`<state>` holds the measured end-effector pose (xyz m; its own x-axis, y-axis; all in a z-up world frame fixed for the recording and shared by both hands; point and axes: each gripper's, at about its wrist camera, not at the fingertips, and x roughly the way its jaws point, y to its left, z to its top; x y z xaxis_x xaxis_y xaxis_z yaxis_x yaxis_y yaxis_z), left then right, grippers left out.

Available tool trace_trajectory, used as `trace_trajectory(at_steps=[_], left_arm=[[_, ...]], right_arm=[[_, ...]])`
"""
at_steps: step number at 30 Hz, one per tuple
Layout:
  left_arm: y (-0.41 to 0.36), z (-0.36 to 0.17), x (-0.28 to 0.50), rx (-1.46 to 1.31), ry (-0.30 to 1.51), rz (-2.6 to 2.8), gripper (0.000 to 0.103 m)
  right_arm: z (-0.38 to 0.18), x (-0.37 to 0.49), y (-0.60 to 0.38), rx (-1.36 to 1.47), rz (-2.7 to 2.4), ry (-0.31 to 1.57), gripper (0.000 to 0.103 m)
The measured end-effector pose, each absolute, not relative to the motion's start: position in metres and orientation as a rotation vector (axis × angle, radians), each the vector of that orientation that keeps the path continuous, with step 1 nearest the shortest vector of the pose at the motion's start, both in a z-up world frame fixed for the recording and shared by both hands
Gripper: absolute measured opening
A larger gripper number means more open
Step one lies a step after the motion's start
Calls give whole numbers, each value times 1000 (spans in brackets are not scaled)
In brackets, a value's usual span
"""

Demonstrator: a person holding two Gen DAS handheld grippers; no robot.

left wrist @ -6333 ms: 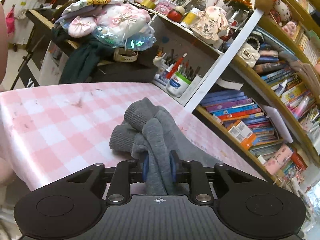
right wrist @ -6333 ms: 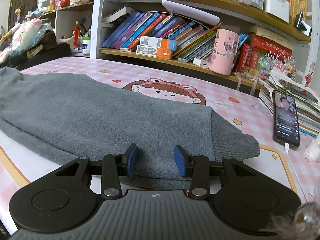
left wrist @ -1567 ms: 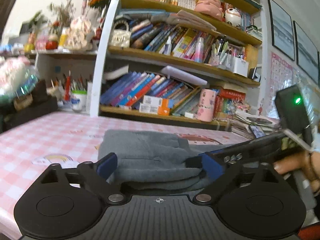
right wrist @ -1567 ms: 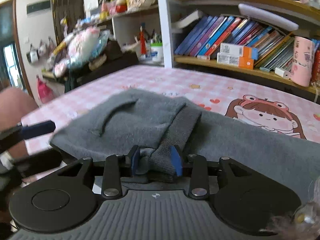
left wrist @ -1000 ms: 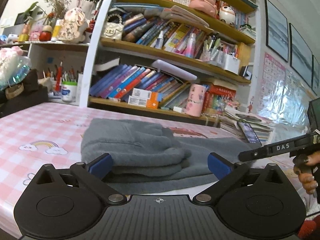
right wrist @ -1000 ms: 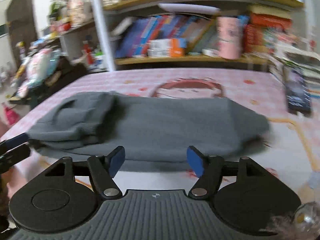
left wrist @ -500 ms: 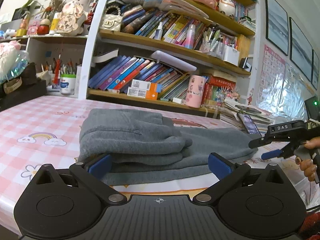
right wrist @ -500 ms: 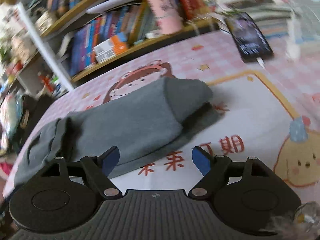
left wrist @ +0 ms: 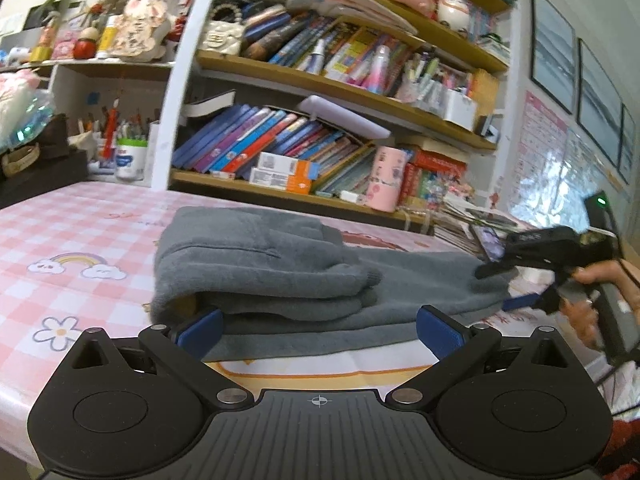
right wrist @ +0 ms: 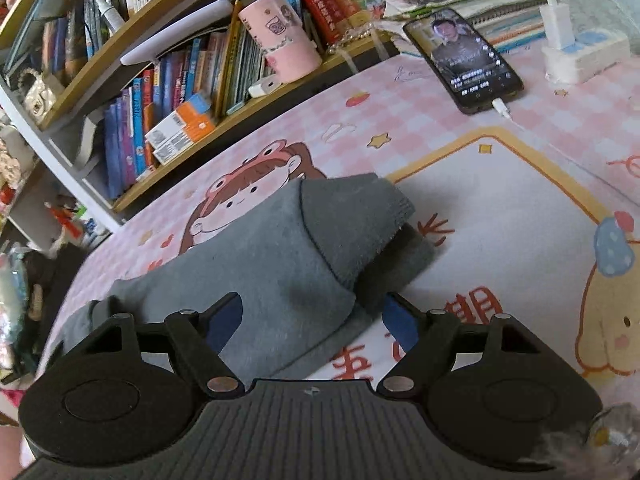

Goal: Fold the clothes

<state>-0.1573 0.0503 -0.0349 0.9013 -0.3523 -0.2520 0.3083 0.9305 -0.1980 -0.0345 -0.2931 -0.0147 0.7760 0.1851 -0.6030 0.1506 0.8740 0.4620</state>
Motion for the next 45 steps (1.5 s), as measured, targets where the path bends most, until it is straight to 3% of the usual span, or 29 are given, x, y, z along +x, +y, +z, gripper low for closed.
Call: trace_trajectory(at_steps=[3,5,8,11,18,21,23,28,30,32,35,45], left_arm=[[49,-34,-159,-149,278,-356,103],[51,-35,-160,-154,276,-351,103],[55,-36,-158,-170,279,-338,103],[55,-36,-158,-177,283,-333,103],[52,-36,-159,-163,275,-348,103],[51,-36,-159,-162,279,-349,103],[51,-36,-159,-161,280,-349,103],[50,-37,-158,-162,287,-348,103],[50,-38,-158,-161,287,-348,103],[50,-38,-158,-161,286,-346,103],[51,-38,-158,-167,285,-342,103],[53,-39,-157,-171,282,-338,103]], right_arm=[[-16,-30,-283,424,-3,685,50],[-14,-30,-282,416,23,666,28],[-4,-36,-288,459,75,568,18],[9,-44,-285,455,147,478,17],[-8,-35,-298,538,100,597,17],[-13,-33,-307,615,83,626,24],[-17,-33,-310,645,80,646,43],[-26,-22,-305,659,95,692,47],[-26,-18,-303,653,92,692,46],[-26,-14,-302,641,76,698,33],[-26,-13,-301,645,92,687,23],[30,-27,-269,583,258,542,17]])
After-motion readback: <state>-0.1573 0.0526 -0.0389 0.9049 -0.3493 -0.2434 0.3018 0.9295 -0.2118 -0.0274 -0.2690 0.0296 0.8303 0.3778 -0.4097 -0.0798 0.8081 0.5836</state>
